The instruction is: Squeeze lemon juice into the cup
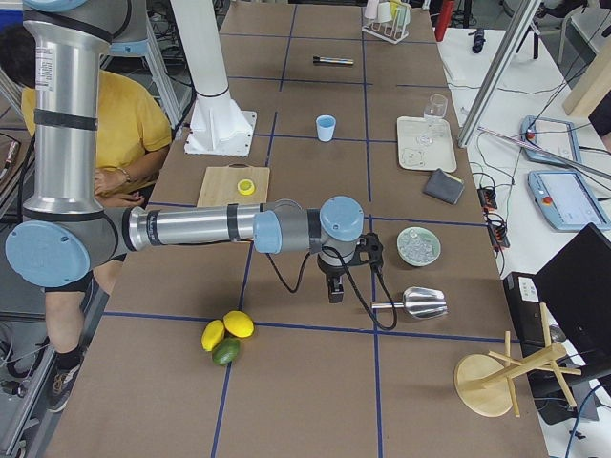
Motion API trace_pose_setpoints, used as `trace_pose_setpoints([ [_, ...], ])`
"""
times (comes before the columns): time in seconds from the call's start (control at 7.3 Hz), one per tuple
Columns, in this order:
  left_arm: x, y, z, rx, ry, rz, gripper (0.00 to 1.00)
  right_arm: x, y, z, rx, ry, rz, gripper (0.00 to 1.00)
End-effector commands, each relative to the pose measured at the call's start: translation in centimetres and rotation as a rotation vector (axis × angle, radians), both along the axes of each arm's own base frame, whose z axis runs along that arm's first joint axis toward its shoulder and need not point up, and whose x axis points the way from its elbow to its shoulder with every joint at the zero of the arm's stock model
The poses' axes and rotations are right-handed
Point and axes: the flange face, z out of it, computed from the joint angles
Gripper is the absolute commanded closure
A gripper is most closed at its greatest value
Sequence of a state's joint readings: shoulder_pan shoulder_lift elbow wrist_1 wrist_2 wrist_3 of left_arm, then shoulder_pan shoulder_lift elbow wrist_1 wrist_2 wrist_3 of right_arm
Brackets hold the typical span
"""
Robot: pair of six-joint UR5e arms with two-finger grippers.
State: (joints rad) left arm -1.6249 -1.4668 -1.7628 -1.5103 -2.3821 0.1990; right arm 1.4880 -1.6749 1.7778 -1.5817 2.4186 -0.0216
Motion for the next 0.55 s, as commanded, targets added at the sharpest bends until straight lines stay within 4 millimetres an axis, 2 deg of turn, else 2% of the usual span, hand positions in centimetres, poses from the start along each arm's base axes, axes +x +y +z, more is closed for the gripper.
trace_pose_setpoints([
  [0.0, 0.04, -0.07, -2.42, 0.048, -0.009, 0.004, 0.00, 0.41, 0.70, 1.08, -0.006, 0.052, -0.003, 0.00],
  [0.41, 0.10, -0.06, -2.90, 0.067, -0.002, 0.008, 0.00, 0.24, 0.48, 0.51, 0.004, 0.049, 0.005, 0.00],
])
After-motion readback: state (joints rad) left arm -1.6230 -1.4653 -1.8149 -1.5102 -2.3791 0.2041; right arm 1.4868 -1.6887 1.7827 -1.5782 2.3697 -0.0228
